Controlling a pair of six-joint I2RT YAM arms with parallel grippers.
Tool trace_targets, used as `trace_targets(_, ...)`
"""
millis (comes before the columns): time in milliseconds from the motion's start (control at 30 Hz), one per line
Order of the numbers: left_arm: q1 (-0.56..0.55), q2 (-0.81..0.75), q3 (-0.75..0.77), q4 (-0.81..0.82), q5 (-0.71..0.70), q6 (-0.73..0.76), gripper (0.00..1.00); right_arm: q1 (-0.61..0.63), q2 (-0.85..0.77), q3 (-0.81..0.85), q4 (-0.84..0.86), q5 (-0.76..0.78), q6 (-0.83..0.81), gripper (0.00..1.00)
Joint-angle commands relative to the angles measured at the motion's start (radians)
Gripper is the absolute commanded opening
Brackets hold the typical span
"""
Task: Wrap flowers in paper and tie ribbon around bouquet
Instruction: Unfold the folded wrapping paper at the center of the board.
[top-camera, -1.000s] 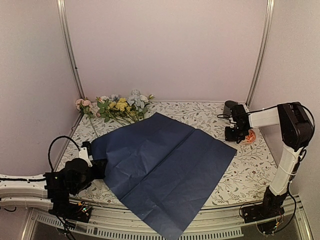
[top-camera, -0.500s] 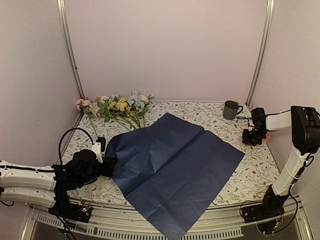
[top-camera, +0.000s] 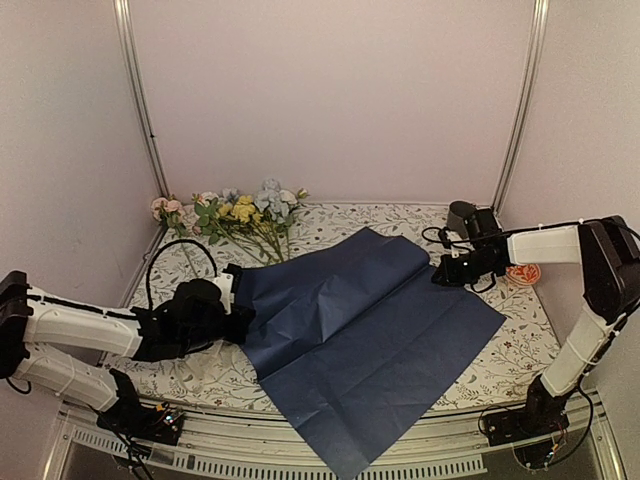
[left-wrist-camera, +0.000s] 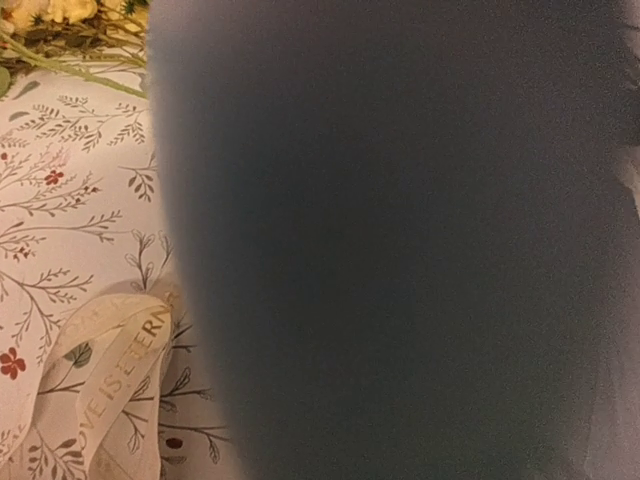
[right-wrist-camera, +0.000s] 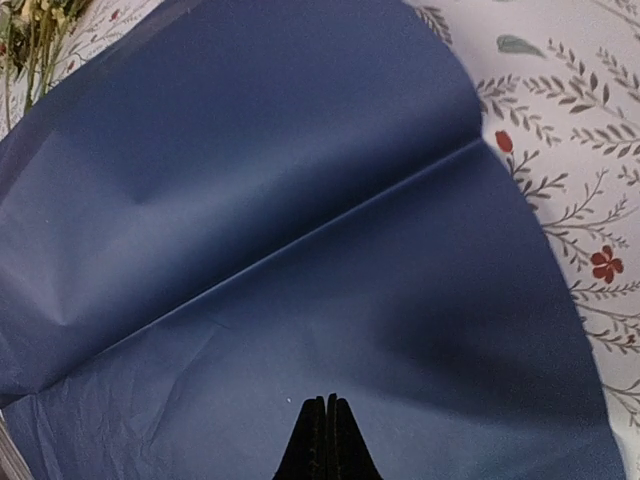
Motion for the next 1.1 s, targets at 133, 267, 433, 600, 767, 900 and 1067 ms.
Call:
trace_targets(133,0.026,0.196,0.146,0.067,0.064,0.082,0.00,0.001,0.084,-0.078,-0.144,0.130,0.034,0.00)
trace_targets(267,0.027,0.278,0.199,0.067,0.091,0.053,0.00,0.000,0.031,-0.132,-0.150,0.187,0.064,0.00)
trace_targets(433,0.029,0.306,0.204,0.052,0.075,0.014,0.11,-0.007,-0.014,-0.152,-0.167,0.201,0.090,0.00)
trace_targets(600,0.069,0.227,0.232,-0.073,0.055,0.043,0.53,-0.007,-0.012,-0.119,-0.203,0.227,0.087,0.00)
trace_targets(767,0.219,0.085,0.267,-0.206,0.117,0.116,0.65,-0.007,-0.013,-0.093,-0.226,0.243,0.074,0.00)
trace_targets(900,0.420,0.059,0.317,-0.266,0.170,0.086,0.69,-0.006,-0.017,-0.061,-0.237,0.189,0.057,0.00)
trace_targets(1067,0.649,0.227,0.434,-0.332,0.195,0.003,0.70,0.023,-0.071,-0.005,-0.250,0.143,0.053,0.04)
